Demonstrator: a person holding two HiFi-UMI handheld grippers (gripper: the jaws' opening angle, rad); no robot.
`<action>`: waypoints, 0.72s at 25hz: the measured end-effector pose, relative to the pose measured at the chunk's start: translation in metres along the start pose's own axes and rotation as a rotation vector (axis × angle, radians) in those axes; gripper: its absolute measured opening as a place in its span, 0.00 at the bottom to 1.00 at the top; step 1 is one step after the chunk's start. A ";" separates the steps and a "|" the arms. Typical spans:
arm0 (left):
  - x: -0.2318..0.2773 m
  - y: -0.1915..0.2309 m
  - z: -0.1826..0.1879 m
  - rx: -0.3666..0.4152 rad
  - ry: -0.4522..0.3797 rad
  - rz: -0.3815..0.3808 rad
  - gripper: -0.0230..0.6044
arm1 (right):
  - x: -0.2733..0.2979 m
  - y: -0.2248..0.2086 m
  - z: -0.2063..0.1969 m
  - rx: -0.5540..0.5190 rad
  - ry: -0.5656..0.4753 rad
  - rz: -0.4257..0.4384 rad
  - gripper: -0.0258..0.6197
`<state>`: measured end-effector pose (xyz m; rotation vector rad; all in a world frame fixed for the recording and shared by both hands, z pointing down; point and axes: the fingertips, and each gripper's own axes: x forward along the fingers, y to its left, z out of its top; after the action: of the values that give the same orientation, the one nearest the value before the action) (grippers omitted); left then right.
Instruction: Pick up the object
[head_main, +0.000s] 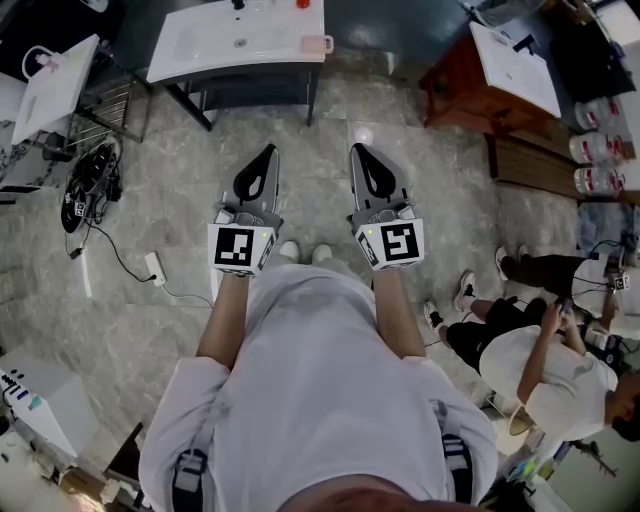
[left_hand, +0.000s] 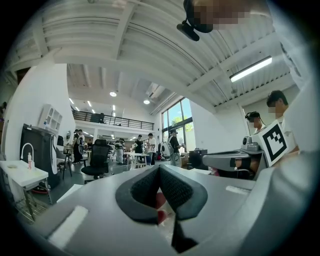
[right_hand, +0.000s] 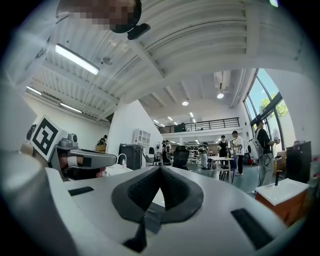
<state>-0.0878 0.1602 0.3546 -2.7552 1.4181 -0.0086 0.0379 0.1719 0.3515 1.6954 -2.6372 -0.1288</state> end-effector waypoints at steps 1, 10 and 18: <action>-0.001 0.000 -0.001 0.000 0.003 0.001 0.04 | -0.001 0.000 -0.001 0.003 0.003 -0.001 0.04; 0.005 -0.010 -0.005 0.021 0.033 0.022 0.04 | -0.011 -0.022 -0.011 0.008 0.023 0.007 0.04; 0.013 -0.028 0.000 0.024 0.025 0.051 0.04 | -0.023 -0.042 -0.021 0.018 0.023 0.041 0.04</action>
<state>-0.0573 0.1662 0.3555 -2.7081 1.4840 -0.0575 0.0861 0.1738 0.3704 1.6368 -2.6627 -0.0847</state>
